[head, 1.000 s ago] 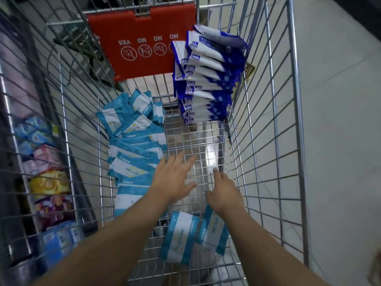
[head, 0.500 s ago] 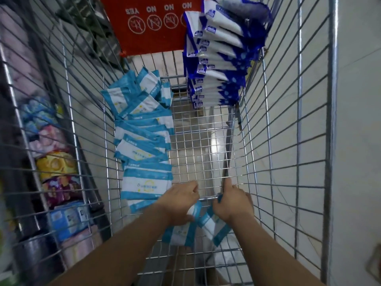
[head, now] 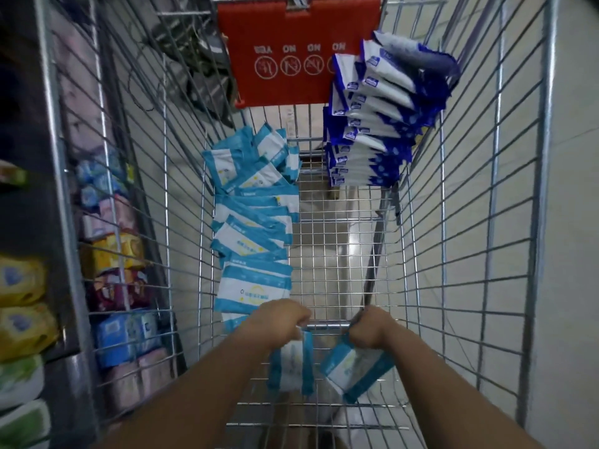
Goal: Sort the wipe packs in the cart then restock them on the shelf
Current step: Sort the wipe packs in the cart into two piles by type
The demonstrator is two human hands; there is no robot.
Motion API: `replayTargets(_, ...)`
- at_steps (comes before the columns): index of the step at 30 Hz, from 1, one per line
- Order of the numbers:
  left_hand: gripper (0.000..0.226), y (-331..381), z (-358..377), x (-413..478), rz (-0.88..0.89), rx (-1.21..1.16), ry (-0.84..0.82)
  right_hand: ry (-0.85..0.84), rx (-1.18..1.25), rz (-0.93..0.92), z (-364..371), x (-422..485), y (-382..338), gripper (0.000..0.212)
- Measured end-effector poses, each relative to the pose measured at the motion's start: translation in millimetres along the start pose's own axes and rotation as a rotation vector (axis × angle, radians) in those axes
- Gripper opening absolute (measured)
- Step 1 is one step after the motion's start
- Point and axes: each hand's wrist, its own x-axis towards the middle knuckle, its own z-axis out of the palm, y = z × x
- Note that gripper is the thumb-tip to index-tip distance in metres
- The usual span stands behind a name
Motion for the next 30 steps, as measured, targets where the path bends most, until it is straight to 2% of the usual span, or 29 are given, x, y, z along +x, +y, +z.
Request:
replayTargets(4,0.018,-28.8,-19.5,-17.5,-0.14,-0.248,0.233,-0.011,0.072,-0.013,-14.4,-5.9,-20.4,0.034)
replayTargets(7,0.027,-52.6,-20.0,-27.8,-0.314,-0.431,0.403,0.024,0.124,-0.122,-27.8,-6.6,-33.9,0.029)
replayTargets(9,0.023,-61.3,-16.4,-34.6,-0.479,-0.422,0.484,0.031,0.263,-0.126,-29.3,-7.5,-41.2,0.024)
replayTargets(11,0.005,-64.3,-12.2,-42.0,-0.603,-0.351,0.515,0.126,0.393,-0.183,-25.8,-0.9,-43.8,0.018)
replayTargets(14,0.019,-60.6,-10.8,-47.9,-0.698,-0.197,0.455,0.144,0.588,-0.119,-14.1,8.0,-51.6,0.028)
replayTargets(16,0.024,-53.5,-12.8,-49.8,-0.708,-0.05,0.371,0.175,0.737,-0.115,-1.7,11.4,-55.7,0.026)
replayTargets(18,0.029,-48.2,-14.7,-52.1,-0.703,-0.028,0.352,0.185,0.862,-0.079,10.4,13.8,-59.0,0.024)
replayTargets(20,0.035,-48.3,-10.8,-51.4,-0.618,-0.18,0.472,0.146,0.963,-0.029,22.1,16.4,-61.7,0.015)
replayTargets(22,0.037,-49.8,-4.2,-48.6,-0.451,-0.379,0.567,0.092,1.059,-0.015,31.9,18.2,-65.6,0.009)
replayTargets(24,0.036,-47.8,-0.6,-49.2,-0.31,-0.581,0.491,0.012,1.147,-0.03,38.4,17.3,-69.8,0.014)
replayTargets(25,0.033,-47.3,1.6,-50.0,-0.263,-0.592,0.433,-0.027,1.158,-0.044,41.5,17.0,-70.9,0.018)
replayTargets(27,0.027,-46.1,1.2,-52.0,-0.222,-0.356,0.342,-0.077,1.106,-0.112,45.7,16.4,-71.5,0.024)
replayTargets(30,0.022,-43.6,-2.9,-54.7,-0.268,0.053,0.207,-0.107,0.904,-0.226,49.0,12.4,-70.6,0.031)
